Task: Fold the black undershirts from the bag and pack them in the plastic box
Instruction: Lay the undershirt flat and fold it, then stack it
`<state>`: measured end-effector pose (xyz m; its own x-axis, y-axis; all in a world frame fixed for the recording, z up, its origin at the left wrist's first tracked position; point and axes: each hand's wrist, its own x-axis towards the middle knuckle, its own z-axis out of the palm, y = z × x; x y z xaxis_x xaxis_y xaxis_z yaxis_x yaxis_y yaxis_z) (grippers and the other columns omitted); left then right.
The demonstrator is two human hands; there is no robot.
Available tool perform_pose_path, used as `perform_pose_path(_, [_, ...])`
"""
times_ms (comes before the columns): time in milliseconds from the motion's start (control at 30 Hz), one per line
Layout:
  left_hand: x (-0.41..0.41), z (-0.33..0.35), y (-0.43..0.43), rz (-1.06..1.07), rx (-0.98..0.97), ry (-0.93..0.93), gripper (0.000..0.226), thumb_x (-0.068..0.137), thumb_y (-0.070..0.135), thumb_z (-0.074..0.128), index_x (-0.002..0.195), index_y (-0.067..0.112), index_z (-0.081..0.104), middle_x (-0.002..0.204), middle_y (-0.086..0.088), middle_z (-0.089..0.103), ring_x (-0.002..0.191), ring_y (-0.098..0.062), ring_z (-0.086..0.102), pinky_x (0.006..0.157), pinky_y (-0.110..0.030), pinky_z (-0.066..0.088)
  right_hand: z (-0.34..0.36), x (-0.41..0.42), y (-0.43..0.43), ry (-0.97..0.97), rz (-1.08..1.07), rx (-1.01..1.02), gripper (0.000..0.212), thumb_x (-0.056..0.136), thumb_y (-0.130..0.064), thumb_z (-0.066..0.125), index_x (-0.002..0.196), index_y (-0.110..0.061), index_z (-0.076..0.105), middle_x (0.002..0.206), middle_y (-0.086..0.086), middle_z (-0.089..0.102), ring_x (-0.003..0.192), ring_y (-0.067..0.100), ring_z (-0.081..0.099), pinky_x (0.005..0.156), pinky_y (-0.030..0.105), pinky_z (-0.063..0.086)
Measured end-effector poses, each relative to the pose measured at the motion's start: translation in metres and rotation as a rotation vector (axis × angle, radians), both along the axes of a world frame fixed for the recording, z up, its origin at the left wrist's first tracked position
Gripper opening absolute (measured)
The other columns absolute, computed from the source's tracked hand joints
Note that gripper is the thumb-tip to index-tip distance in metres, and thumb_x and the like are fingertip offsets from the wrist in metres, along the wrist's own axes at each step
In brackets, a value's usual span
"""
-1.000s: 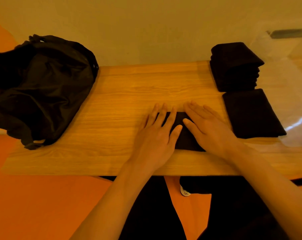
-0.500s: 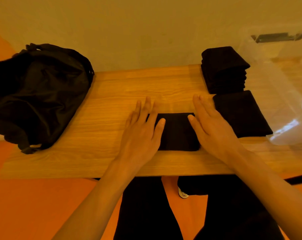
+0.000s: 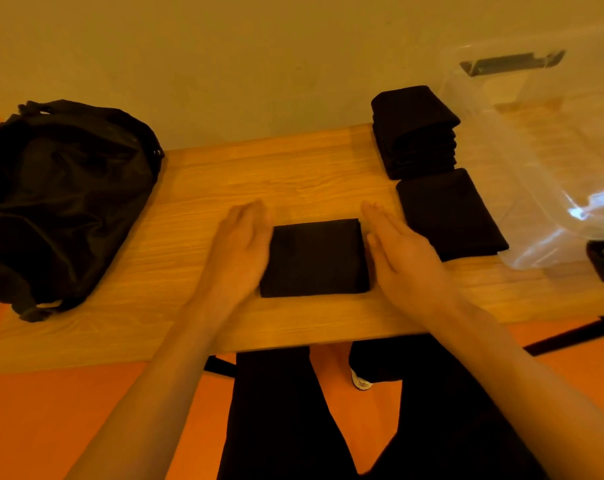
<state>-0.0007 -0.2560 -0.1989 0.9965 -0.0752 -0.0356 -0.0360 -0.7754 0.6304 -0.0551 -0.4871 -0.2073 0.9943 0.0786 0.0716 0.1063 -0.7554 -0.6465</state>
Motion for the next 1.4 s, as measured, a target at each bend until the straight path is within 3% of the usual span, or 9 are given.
perform_pose_path(133, [0.024,0.023,0.010,0.013,0.020,0.155,0.042,0.099,0.054,0.053,0.129,0.025,0.060,0.123,0.006,0.055,0.110,-0.012,0.052,0.084,-0.029,0.040,0.018,0.016,-0.002,0.077,-0.027,0.165,0.039,0.106,-0.014,0.045,0.145,-0.017,0.050,0.144,0.000,0.054,0.133,0.011,0.049,0.095,0.009,0.038])
perform_pose_path(300, [0.042,0.030,0.008,-0.148,0.157,0.266,0.034,0.085,0.051,0.074,0.096,0.019,0.072,0.101,0.002,0.068,0.098,-0.018,0.062,0.075,-0.030,0.048,0.033,0.052,-0.001,0.208,0.126,-0.058,0.049,0.097,-0.040,0.061,0.141,-0.019,0.054,0.133,-0.001,0.062,0.120,0.013,0.058,0.099,0.028,0.049])
perform_pose_path(400, [0.050,0.034,0.007,-0.188,0.157,0.365,0.034,0.084,0.047,0.077,0.096,0.016,0.072,0.103,-0.002,0.068,0.101,-0.019,0.061,0.083,-0.035,0.049,0.035,0.071,0.003,0.259,0.207,-0.231,0.052,0.093,-0.045,0.066,0.138,-0.020,0.057,0.133,0.000,0.061,0.120,0.016,0.057,0.099,0.032,0.050])
perform_pose_path(667, [0.062,0.049,0.012,-0.336,0.164,0.547,0.025,0.089,0.029,0.076,0.105,0.010,0.070,0.111,-0.009,0.071,0.110,-0.027,0.063,0.097,-0.044,0.050,0.044,0.098,0.012,0.546,0.291,-0.238,0.052,0.086,-0.048,0.074,0.126,-0.018,0.062,0.119,-0.005,0.057,0.111,0.015,0.052,0.091,0.031,0.044])
perform_pose_path(800, [0.063,0.052,0.012,-0.354,0.088,0.623,0.016,0.092,0.019,0.072,0.105,0.011,0.066,0.111,-0.008,0.070,0.104,-0.020,0.066,0.084,-0.029,0.054,0.045,0.105,0.014,0.607,0.362,-0.294,0.045,0.082,-0.052,0.076,0.112,-0.018,0.071,0.110,-0.006,0.062,0.110,0.017,0.056,0.095,0.033,0.047])
perform_pose_path(867, [0.064,0.051,0.012,-0.341,0.043,0.640,0.023,0.090,0.014,0.074,0.111,0.011,0.065,0.118,-0.011,0.069,0.110,-0.023,0.066,0.093,-0.034,0.056,0.044,0.105,0.014,0.597,0.382,-0.305,0.042,0.082,-0.051,0.076,0.106,-0.017,0.072,0.104,-0.005,0.063,0.107,0.018,0.058,0.094,0.034,0.047])
perform_pose_path(1067, [0.061,0.055,0.006,-0.343,0.056,0.727,0.058,0.084,0.012,0.079,0.137,0.017,0.057,0.134,0.003,0.054,0.118,-0.011,0.055,0.086,-0.022,0.052,0.040,0.091,0.006,0.520,0.372,-0.159,0.041,0.087,-0.042,0.074,0.110,-0.008,0.070,0.111,0.009,0.067,0.104,0.021,0.061,0.087,0.033,0.047])
perform_pose_path(1200, [0.059,0.062,0.004,-0.421,0.104,0.757,0.048,0.085,0.018,0.078,0.130,0.022,0.063,0.129,0.008,0.065,0.119,-0.008,0.059,0.087,-0.020,0.049,0.041,0.081,0.002,0.532,0.377,-0.073,0.044,0.087,-0.038,0.075,0.122,-0.015,0.064,0.115,0.000,0.065,0.109,0.016,0.060,0.098,0.034,0.049])
perform_pose_path(1400, [0.049,0.068,0.004,-0.511,0.050,0.785,0.047,0.080,0.030,0.074,0.124,0.012,0.069,0.116,-0.001,0.075,0.114,-0.011,0.068,0.107,-0.031,0.046,0.045,0.071,-0.002,0.594,0.427,-0.014,0.026,0.090,-0.036,0.072,0.110,-0.019,0.073,0.106,-0.004,0.071,0.100,0.009,0.064,0.084,0.025,0.046])
